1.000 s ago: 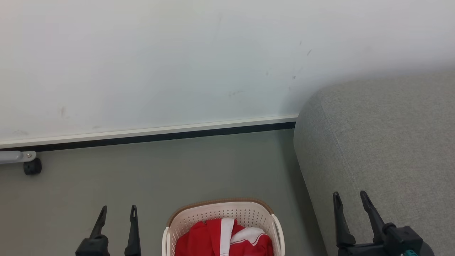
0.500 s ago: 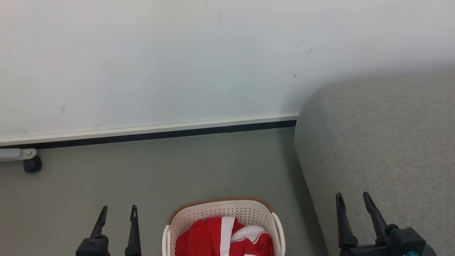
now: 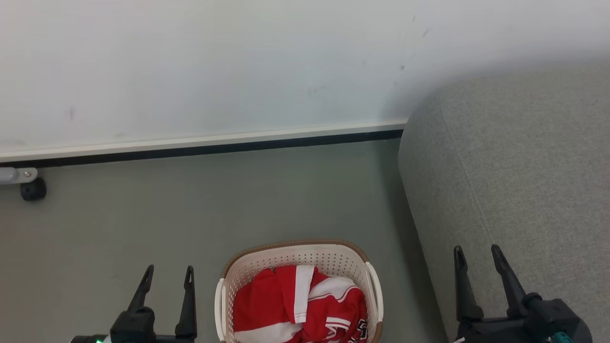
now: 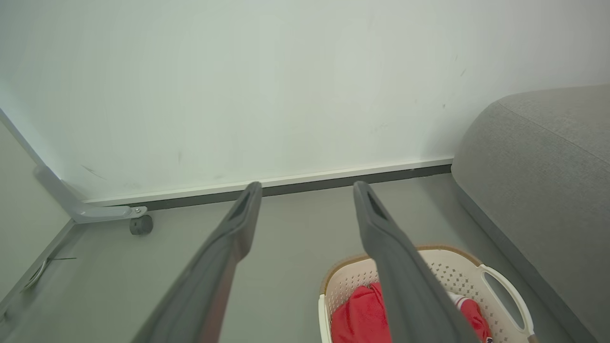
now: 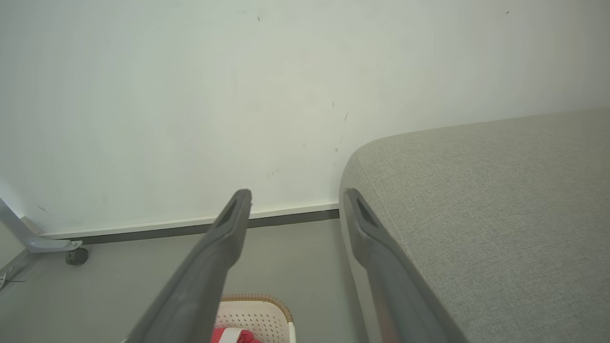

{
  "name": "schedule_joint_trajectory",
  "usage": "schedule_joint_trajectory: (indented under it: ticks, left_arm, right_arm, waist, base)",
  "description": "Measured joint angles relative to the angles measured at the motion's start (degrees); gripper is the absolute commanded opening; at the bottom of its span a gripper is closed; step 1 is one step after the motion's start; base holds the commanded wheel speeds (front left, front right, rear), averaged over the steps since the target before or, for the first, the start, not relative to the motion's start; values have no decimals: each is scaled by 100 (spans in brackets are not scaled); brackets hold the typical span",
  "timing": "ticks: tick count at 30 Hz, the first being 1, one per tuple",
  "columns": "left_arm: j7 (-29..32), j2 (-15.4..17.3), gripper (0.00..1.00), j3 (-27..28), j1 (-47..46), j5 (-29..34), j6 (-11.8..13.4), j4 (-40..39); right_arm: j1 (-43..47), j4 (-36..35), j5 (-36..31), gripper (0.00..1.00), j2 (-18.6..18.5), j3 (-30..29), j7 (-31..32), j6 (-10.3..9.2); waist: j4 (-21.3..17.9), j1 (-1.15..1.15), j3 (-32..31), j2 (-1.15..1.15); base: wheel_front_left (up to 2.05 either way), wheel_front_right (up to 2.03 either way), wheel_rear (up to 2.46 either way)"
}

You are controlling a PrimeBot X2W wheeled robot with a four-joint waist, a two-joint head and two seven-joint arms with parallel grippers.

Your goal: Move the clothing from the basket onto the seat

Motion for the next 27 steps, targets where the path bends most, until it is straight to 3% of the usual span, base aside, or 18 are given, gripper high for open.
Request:
schedule_joint_trajectory:
  ticks: [9,27]
  left_arm:
    - [0,-14,100,-327,-469,167,-232,189]
    - [241,-108,100,-838,-1834,561,-547,1623]
  right_arm:
    - [-233,-288,-169,100,11,-100,-9,-27]
    - [-936,-978,-379,100,100,112,-41,-81]
  waist:
    - [-53,0,651,0]
    - [-476,1,2199,1]
  base:
    - [0,0,0]
    - [0,0,0]
